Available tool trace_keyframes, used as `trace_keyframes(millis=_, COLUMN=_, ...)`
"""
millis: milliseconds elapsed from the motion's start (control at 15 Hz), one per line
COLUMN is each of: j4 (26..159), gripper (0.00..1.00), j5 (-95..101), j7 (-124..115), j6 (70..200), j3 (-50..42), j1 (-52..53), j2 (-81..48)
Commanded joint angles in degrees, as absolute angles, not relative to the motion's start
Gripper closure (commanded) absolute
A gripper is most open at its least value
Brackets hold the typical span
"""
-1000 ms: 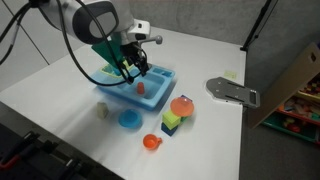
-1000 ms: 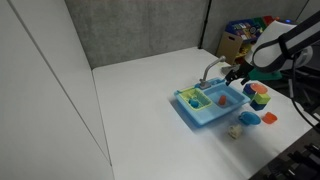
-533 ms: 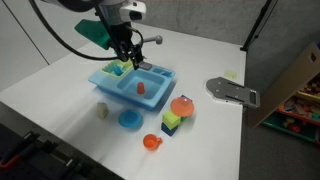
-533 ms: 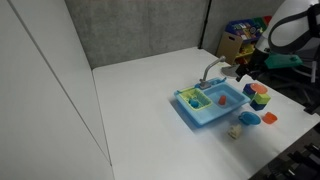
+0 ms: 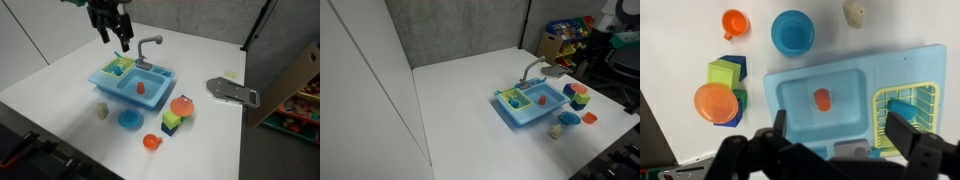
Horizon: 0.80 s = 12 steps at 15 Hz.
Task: Put the orange cup in the sink
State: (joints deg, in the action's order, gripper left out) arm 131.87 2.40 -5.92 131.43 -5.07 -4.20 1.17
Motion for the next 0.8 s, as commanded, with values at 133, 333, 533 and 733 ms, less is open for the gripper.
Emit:
trace_keyframes(millis=133, j4=131.48, gripper=0.0, j5=1.63, j7=-3.56, j6=119.99, j3=-3.8, j1=-3.59, j2=10.37)
trace_keyframes(millis=333, j4=130.59, gripper=0.0, j5=1.02, j7=-3.5, j6=115.65, j3=-2.91, j1=-2.8, j2=13.95)
trace_keyframes(millis=533, j4=129.33, gripper=0.0, j5=0.69, j7=-4.32, j6=112.48, j3=-1.98, j1=-2.02, j2=16.18)
trace_keyframes(millis=733, j4=128.6, gripper=0.0, j5=0.25, j7=-4.34, j6=110.85, j3=-1.51, j1=-1.62, j2=17.43)
